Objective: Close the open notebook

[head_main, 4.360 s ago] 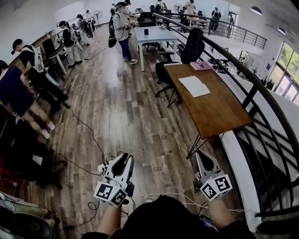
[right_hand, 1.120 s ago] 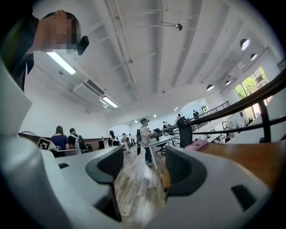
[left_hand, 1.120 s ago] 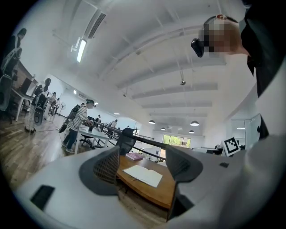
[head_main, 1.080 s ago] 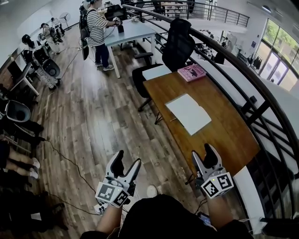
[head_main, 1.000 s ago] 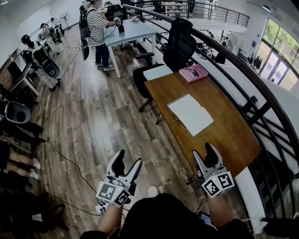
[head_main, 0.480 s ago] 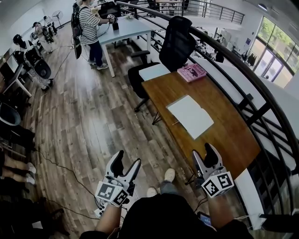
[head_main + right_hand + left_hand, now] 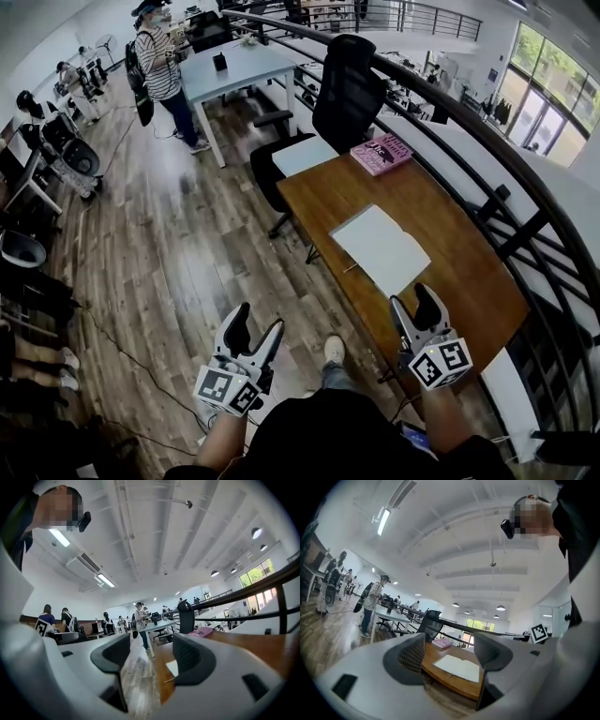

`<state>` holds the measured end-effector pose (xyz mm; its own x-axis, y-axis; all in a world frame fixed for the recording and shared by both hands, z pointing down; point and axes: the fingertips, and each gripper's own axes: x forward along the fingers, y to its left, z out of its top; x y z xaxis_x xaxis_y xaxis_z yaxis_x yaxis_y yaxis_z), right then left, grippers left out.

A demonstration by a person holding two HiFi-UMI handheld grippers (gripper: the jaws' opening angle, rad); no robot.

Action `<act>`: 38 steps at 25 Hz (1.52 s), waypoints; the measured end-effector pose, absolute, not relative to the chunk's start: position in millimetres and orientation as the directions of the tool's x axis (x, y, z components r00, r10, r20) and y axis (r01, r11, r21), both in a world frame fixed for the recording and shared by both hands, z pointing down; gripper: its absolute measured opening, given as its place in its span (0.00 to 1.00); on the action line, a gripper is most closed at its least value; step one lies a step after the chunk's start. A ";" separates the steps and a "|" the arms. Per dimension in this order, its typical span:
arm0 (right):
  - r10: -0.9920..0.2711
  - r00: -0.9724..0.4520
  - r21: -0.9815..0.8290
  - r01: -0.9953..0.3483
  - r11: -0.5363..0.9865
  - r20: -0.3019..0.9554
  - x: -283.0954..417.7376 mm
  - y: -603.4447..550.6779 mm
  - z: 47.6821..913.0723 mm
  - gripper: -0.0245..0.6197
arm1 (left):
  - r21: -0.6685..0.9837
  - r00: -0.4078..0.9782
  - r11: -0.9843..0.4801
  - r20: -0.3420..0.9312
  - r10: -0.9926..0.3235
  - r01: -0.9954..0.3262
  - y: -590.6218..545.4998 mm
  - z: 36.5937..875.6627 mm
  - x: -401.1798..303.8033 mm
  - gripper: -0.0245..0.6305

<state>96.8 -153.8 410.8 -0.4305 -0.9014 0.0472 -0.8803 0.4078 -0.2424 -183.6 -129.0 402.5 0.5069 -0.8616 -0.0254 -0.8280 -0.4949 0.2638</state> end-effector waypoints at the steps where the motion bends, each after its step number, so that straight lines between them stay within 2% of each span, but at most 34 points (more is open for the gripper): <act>1: -0.901 -0.431 -0.240 -0.881 0.409 0.046 98.7 -163.8 410.3 0.45 | 0.261 0.509 -0.497 -0.024 -0.861 -0.828 -138.0 400.9 -181.8 0.52; 14: -0.902 -0.407 -0.223 -0.902 0.371 0.145 145.8 -279.9 450.4 0.46 | 0.264 0.546 -0.521 0.026 -0.838 -0.812 -244.1 414.7 -136.8 0.52; 21: -0.844 -0.433 -0.165 -0.901 0.401 0.317 170.7 -331.2 511.3 0.51 | 0.284 0.572 -0.530 0.086 -0.816 -0.799 -288.2 441.3 -104.2 0.51; 26: -0.807 -0.418 -0.116 -0.905 0.408 0.417 191.2 -362.0 549.3 0.51 | 0.293 0.581 -0.526 0.143 -0.801 -0.798 -306.8 463.5 -86.3 0.51; 38: -0.694 -0.385 -0.141 -0.913 0.383 0.608 204.9 -402.1 643.0 0.59 | 0.319 0.554 -0.475 0.238 -0.798 -0.820 -317.4 498.3 -92.2 0.51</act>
